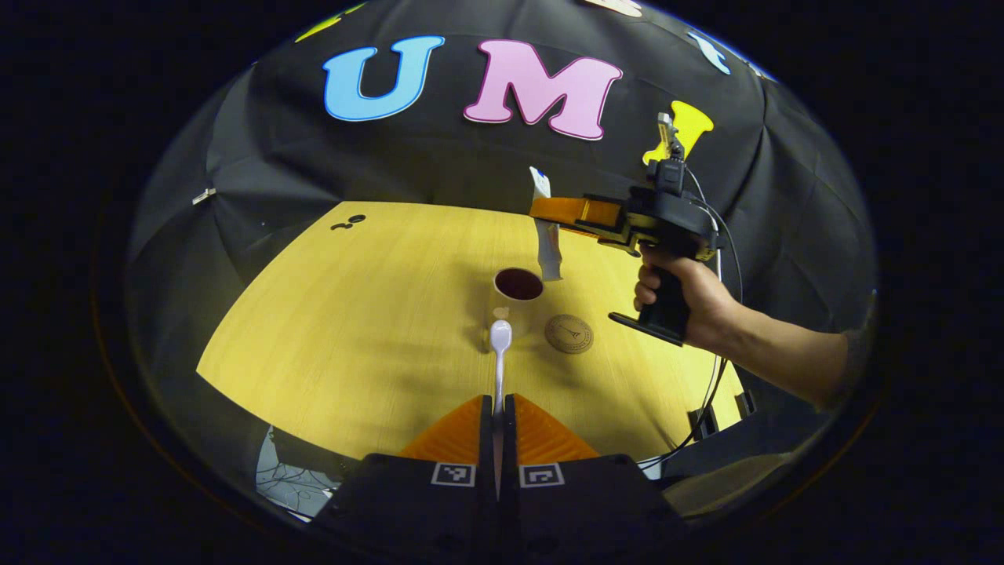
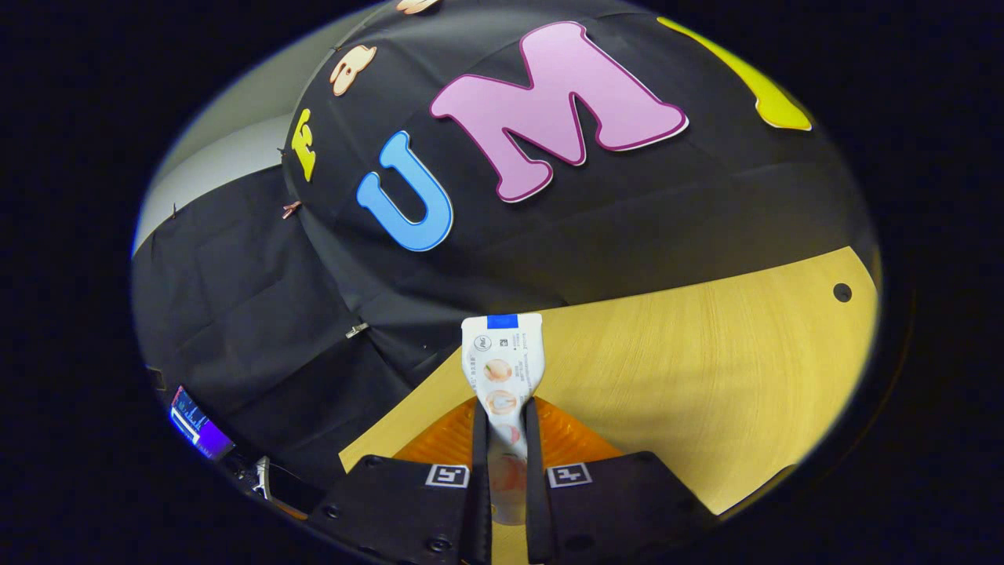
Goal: Put the toothbrush and toothpaste on the desktop into the cup, then pick up the cup and place it on the coaster on the desktop.
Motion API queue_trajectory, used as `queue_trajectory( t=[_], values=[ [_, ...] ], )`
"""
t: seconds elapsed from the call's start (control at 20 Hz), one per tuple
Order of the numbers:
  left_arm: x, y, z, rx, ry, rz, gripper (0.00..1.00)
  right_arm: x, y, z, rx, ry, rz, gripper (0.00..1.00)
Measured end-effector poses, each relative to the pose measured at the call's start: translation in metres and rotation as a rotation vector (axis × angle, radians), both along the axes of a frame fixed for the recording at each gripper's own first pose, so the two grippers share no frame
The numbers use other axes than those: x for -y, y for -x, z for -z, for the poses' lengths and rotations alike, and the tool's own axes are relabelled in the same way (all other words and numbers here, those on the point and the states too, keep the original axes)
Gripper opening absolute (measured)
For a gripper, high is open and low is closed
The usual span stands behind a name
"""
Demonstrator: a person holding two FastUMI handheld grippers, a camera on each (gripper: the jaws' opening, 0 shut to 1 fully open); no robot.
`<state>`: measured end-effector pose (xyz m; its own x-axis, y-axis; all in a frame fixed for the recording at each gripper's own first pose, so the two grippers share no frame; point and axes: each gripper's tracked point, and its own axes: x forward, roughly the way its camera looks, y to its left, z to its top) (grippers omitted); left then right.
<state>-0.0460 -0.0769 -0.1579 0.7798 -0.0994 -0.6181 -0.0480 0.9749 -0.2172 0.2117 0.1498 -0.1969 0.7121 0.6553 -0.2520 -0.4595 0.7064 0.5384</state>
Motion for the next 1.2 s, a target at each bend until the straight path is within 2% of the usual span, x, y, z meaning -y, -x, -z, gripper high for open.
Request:
queue_trajectory(
  t=[0.25, 0.5, 0.55, 0.6, 0.8, 0.85, 0.9, 0.95, 1.0, 1.05, 1.2],
  values=[
    [-0.004, 0.01, 0.0, -0.006, -0.008, -0.035, 0.06, -0.016, -0.015, 0.032, 0.0, 0.041, -0.006, 0.21],
    [-0.006, 0.011, 0.0, -0.014, -0.009, -0.061, 0.06, -0.025, -0.015, 0.052, 0.011, 0.086, -0.032, 0.21],
    [-0.005, 0.012, 0.002, -0.015, -0.007, -0.064, 0.06, -0.025, -0.014, 0.055, 0.01, 0.096, -0.029, 0.15],
    [-0.005, 0.013, 0.002, -0.017, -0.007, -0.066, 0.06, -0.025, -0.013, 0.059, 0.007, 0.105, -0.03, 0.23],
    [-0.004, 0.018, 0.006, -0.024, -0.005, -0.058, 0.06, -0.023, -0.004, 0.069, -0.012, 0.14, -0.043, 0.26],
    [-0.002, 0.018, 0.007, -0.025, 0.0, -0.054, 0.06, -0.022, 0.0, 0.07, -0.014, 0.15, -0.052, 0.21],
    [-0.002, 0.018, 0.007, -0.024, 0.003, -0.05, 0.02, -0.023, 0.004, 0.072, -0.018, 0.163, -0.064, 0.28],
    [-0.001, 0.018, 0.009, -0.026, 0.009, -0.046, 0.02, -0.022, 0.009, 0.074, -0.021, 0.179, -0.07, 0.29],
    [0.0, 0.016, 0.009, -0.025, 0.013, -0.044, 0.06, -0.021, 0.012, 0.078, -0.02, 0.201, -0.077, 0.22],
    [0.001, 0.015, 0.01, -0.024, 0.016, -0.038, 0.06, -0.02, 0.015, 0.081, -0.021, 0.218, -0.086, 0.31],
    [0.003, 0.01, 0.007, -0.014, 0.015, -0.02, 0.06, -0.018, 0.025, 0.087, -0.05, 0.227, -0.095, 0.36]
  ],
)
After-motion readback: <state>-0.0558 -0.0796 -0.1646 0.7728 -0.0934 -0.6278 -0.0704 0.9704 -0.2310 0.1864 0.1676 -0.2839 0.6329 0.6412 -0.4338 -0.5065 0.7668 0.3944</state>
